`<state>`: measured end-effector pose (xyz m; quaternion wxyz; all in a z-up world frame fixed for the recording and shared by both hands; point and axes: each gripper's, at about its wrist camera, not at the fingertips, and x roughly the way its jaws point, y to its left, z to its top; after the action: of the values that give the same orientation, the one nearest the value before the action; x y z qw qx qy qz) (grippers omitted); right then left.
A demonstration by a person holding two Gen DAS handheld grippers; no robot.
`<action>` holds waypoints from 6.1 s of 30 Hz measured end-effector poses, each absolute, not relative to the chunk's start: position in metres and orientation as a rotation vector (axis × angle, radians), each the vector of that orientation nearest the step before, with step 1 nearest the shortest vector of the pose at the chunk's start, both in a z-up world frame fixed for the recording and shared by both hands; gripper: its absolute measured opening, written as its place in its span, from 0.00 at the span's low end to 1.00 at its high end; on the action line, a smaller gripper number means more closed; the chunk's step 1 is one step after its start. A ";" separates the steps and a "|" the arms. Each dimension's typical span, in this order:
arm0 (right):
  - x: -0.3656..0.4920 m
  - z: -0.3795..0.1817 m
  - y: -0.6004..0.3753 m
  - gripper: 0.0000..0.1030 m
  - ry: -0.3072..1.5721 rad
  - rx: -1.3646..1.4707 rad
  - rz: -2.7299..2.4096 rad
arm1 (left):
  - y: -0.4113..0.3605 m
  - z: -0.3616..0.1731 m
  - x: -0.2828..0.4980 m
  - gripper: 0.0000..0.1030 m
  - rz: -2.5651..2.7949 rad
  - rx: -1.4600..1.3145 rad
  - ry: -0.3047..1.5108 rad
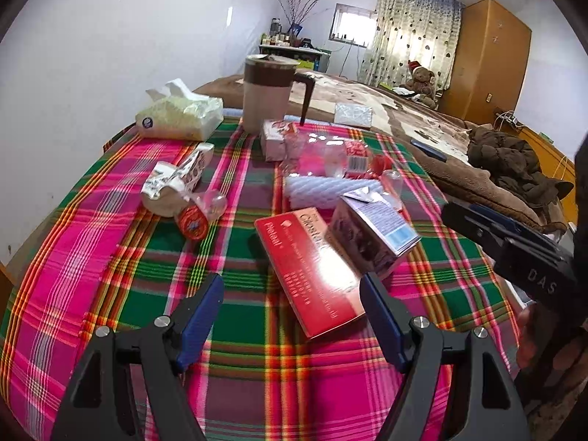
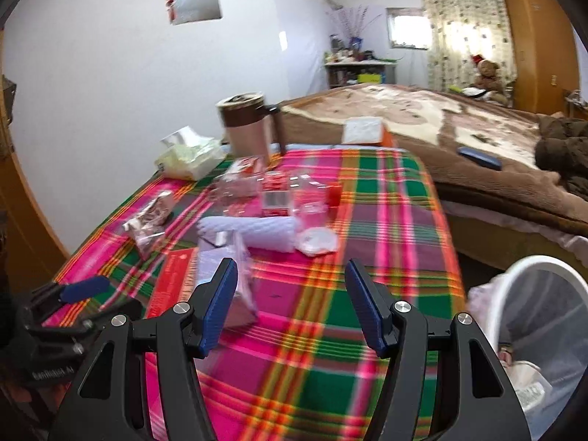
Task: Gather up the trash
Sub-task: 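Move the left gripper to the red Cilostazol box while the right gripper grasps the purple carton, then close the left gripper on the red Cilostazol box while the right gripper lifts the purple carton, then carry the red box in the left gripper and carton in the right gripper over the wastebasket, then open the left gripper to drop the red box while the right gripper releases the carton into the wastebasket, then move both open grippers back over the cluttered table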
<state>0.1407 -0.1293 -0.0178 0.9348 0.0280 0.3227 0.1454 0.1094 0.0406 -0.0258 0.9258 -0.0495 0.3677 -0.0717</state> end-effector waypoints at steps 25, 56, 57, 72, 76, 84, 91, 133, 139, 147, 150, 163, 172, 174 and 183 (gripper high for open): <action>0.184 -0.041 -0.112 0.40 0.827 0.014 0.338 | 0.022 -0.049 0.143 0.81 -0.217 -0.133 0.856; 0.165 -0.043 -0.143 0.40 0.776 0.046 0.227 | 0.020 -0.055 0.178 0.76 -0.101 -0.121 0.894; 0.164 -0.043 -0.144 0.40 0.776 0.048 0.229 | 0.021 -0.055 0.178 0.76 -0.101 -0.123 0.895; 0.150 -0.040 -0.148 0.40 0.754 0.067 0.234 | 0.021 -0.048 0.161 0.68 -0.123 -0.104 0.877; 0.147 -0.038 -0.151 0.40 0.746 0.072 0.232 | 0.019 -0.042 0.158 0.68 -0.136 -0.103 0.864; 0.136 -0.027 -0.160 0.40 0.711 0.082 0.214 | 0.008 -0.022 0.145 0.68 -0.168 -0.079 0.800; 0.124 -0.015 -0.175 0.40 0.672 0.100 0.172 | -0.006 -0.003 0.138 0.68 -0.213 -0.064 0.750; 0.072 -0.013 -0.350 0.40 0.634 0.191 -0.322 | -0.240 0.018 0.129 0.68 -0.664 0.132 0.727; 0.078 -0.023 -0.363 0.40 0.673 0.182 -0.345 | -0.261 0.007 0.131 0.68 -0.693 0.161 0.753; 0.082 -0.032 -0.369 0.40 0.722 0.171 -0.364 | -0.271 -0.003 0.135 0.71 -0.719 0.153 0.785; 0.083 -0.033 -0.369 0.42 0.728 0.174 -0.369 | -0.269 -0.002 0.135 0.76 -0.707 0.151 0.776; 0.080 -0.027 -0.360 0.58 0.710 0.185 -0.356 | -0.236 0.000 0.134 0.76 -0.657 0.114 0.780; 0.079 -0.014 -0.339 0.58 0.665 0.173 -0.314 | -0.202 0.010 0.130 0.76 -0.608 0.077 0.756; 0.078 -0.011 -0.333 0.58 0.656 0.166 -0.305 | -0.192 0.012 0.128 0.76 -0.601 0.065 0.748; 0.080 -0.003 -0.301 0.58 0.621 0.148 -0.240 | -0.150 0.020 0.125 0.76 -0.533 0.037 0.712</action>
<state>0.0801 -0.3007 -0.0029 0.9425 0.0724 0.3043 -0.1176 0.1255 -0.1503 0.0203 0.9025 0.0180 0.3444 -0.2578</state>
